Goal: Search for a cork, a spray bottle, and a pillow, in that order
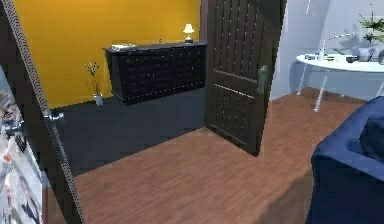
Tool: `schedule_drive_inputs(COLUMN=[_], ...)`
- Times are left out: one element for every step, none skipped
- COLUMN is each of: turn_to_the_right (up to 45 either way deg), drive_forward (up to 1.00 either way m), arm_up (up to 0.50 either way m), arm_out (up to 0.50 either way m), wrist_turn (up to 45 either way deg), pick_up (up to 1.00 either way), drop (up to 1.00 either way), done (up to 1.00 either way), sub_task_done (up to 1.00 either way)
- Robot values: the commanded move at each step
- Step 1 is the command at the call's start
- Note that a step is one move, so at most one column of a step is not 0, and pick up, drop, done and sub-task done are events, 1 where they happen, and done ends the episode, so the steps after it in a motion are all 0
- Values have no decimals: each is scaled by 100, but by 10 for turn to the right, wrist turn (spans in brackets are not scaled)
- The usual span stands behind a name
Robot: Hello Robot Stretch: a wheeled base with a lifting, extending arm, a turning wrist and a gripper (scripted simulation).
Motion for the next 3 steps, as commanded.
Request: schedule_drive_inputs(turn_to_the_right=[-60,0,-60], drive_forward=[0,100,0], arm_up=[0,0,0], arm_out=[0,0,0], wrist_turn=[0,0,0], pick_up=[0,0,0], drop=[0,0,0], done=[0,0,0], sub_task_done=[0,0,0])
